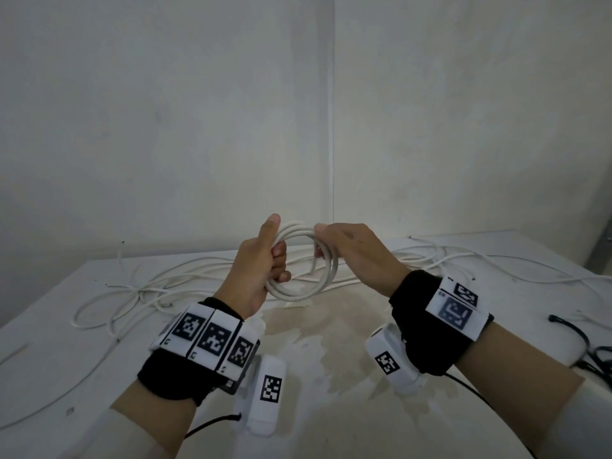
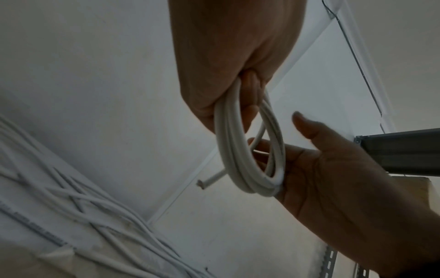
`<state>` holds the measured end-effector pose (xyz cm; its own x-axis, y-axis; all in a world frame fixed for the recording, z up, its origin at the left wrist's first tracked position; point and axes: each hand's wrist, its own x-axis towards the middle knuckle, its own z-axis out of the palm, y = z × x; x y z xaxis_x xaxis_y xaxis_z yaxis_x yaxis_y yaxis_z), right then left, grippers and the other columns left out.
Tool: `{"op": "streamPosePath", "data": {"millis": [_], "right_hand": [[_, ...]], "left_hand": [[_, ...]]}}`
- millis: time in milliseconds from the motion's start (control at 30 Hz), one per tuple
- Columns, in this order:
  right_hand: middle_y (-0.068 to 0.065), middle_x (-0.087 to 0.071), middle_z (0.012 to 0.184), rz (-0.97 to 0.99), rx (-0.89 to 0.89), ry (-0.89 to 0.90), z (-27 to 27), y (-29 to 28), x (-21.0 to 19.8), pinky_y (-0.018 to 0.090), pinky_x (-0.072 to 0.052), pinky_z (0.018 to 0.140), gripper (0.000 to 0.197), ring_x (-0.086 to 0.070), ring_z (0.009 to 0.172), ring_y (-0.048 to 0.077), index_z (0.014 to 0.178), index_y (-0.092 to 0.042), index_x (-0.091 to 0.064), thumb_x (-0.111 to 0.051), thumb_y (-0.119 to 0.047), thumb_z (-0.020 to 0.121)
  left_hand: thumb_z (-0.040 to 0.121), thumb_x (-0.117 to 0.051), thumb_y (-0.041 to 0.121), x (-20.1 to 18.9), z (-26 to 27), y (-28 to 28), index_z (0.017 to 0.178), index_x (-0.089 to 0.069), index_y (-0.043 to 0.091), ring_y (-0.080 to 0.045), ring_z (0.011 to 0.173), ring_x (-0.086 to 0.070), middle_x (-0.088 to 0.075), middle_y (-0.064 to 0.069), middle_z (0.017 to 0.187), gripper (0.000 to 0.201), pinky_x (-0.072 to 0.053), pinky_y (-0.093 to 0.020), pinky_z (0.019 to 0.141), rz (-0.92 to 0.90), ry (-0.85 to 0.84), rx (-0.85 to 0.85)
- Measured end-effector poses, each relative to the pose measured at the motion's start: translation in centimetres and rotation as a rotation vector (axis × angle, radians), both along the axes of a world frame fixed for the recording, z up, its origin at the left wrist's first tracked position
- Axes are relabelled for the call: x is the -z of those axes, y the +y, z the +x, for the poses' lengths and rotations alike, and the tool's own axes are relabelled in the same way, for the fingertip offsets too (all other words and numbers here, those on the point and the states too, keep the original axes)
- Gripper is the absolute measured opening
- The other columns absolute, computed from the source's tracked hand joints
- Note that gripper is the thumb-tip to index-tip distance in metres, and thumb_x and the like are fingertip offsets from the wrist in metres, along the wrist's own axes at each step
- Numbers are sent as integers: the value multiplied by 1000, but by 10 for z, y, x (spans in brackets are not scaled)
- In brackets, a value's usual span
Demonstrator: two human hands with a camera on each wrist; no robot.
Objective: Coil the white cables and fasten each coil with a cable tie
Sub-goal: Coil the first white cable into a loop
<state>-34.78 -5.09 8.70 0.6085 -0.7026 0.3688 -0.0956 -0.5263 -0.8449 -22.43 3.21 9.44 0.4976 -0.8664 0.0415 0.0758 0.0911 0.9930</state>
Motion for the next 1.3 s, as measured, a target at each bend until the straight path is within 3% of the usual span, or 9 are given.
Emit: {"op": "streamPosePath", "data": {"millis": [100, 200, 367, 600, 833, 933, 1033, 1167, 1300], "right_hand": [[7, -63, 69, 28, -77, -35, 1, 3, 6, 27, -51, 69, 6, -60, 64, 9, 83, -6, -64, -61, -10, 87], [-2, -64, 63, 207, -149, -148, 2, 1, 9, 14, -50, 57, 14, -62, 55, 4, 78, -11, -62, -56, -3, 88], [-1, -69, 64, 394, -291, -215, 1, 1, 10, 17, -53, 68, 14, -67, 65, 10, 82, -4, -60, -50, -7, 92], [2, -61, 57, 572, -433, -202, -7, 1, 7, 19, -49, 58, 18, -58, 53, 12, 86, -3, -56, -40, -2, 94], [-1, -55, 54, 676, -547, -298, -14, 3, 10, 24, -51, 79, 19, -50, 44, 7, 99, 1, -56, -49, -11, 86], [0, -50, 56, 603, -507, -241, -17, 2, 11, 21, -53, 77, 20, -45, 44, 7, 101, -2, -57, -56, -12, 83], [7, -58, 76, 362, -418, -50, -19, 0, 6, 21, -54, 74, 15, -60, 65, 11, 101, -12, -59, -57, -5, 87], [8, -62, 77, 189, -295, 58, -21, 1, -1, 32, -53, 75, 14, -65, 71, 8, 102, -12, -55, -51, -5, 92], [1, -52, 70, 86, -191, 51, -20, 1, -3, 15, -46, 58, 13, -55, 65, 10, 105, -12, -52, -45, -7, 95]], "left_hand": [[96, -40, 42, 1, -3, -1, 52, -30, 15, -9, 34, -21, -22, 8, 38, 52, -31, -23, 43, -15, -10, -15], [96, -39, 41, 2, -4, -2, 52, -31, 16, -9, 34, -22, -23, 8, 38, 52, -30, -26, 47, -26, -28, -32], [97, -37, 41, 5, -3, -1, 52, -30, 14, -9, 35, -24, -24, 8, 37, 52, -32, -24, 46, -26, -54, -34], [97, -36, 40, 17, -6, -1, 51, -29, 14, -9, 32, -23, -24, 8, 36, 53, -31, -24, 45, -5, -38, -30], [97, -36, 37, 18, -8, 0, 51, -30, 15, -9, 35, -23, -25, 8, 38, 52, -29, -26, 48, -33, -65, -32], [97, -37, 36, 18, -7, 1, 51, -31, 15, -8, 35, -24, -26, 8, 38, 51, -29, -26, 48, -45, -52, -43], [97, -38, 35, 18, -6, 2, 54, -32, 16, -8, 35, -24, -27, 9, 38, 47, -30, -24, 47, -70, -21, -67], [98, -32, 41, 23, -6, 4, 54, -33, 14, -7, 35, -32, -29, 9, 39, 51, -32, -28, 56, -70, -51, -36], [99, -25, 43, 30, 1, 5, 63, -51, 11, -9, 43, -47, -46, 4, 47, 55, -43, -27, 60, -58, -197, 20]]}}
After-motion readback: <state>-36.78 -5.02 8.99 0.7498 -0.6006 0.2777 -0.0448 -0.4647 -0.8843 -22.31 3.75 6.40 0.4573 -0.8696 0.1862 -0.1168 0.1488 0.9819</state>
